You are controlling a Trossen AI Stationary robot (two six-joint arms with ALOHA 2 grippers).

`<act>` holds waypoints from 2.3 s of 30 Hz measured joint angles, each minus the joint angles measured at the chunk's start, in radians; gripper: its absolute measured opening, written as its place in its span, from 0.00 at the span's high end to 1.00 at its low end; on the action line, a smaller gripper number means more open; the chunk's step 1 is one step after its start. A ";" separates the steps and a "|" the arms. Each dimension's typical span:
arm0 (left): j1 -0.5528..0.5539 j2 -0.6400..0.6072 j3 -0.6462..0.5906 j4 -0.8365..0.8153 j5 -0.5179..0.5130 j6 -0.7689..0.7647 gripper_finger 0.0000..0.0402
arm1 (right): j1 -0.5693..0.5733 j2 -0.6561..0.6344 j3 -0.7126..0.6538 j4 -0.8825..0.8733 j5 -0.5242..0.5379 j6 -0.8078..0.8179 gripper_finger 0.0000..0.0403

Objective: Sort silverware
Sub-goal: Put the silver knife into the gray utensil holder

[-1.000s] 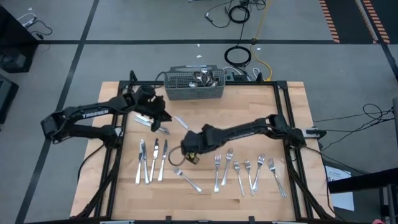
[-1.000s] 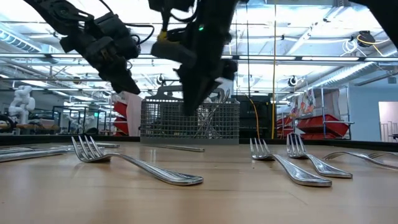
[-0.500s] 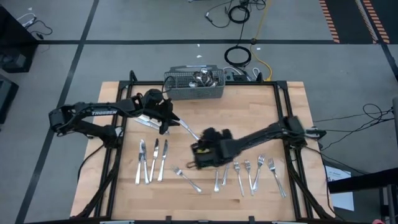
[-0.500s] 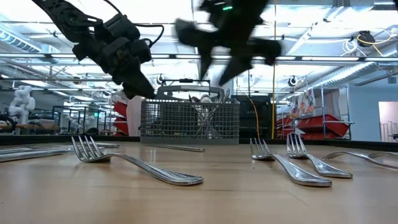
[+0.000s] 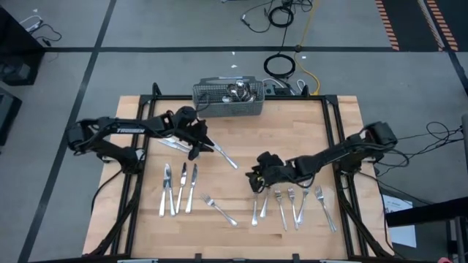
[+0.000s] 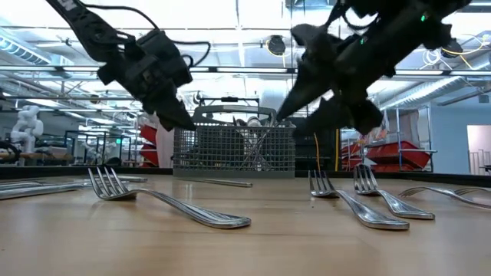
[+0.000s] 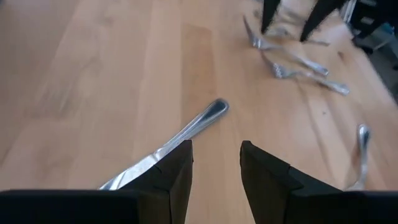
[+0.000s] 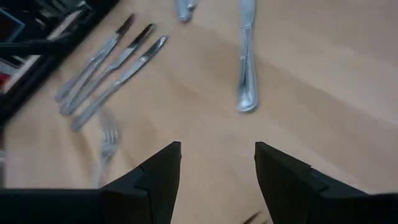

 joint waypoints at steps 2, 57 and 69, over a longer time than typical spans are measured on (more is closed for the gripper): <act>0.001 0.030 0.000 0.013 -0.003 0.005 0.65 | -0.017 0.019 0.000 0.004 0.024 -0.073 0.52; -0.069 0.081 0.000 0.037 -0.076 -0.232 0.65 | -0.023 0.543 0.263 0.183 0.241 -0.085 1.00; -0.008 0.081 -0.017 0.006 -0.161 -0.211 0.65 | -0.035 0.418 0.257 0.096 0.231 -0.185 1.00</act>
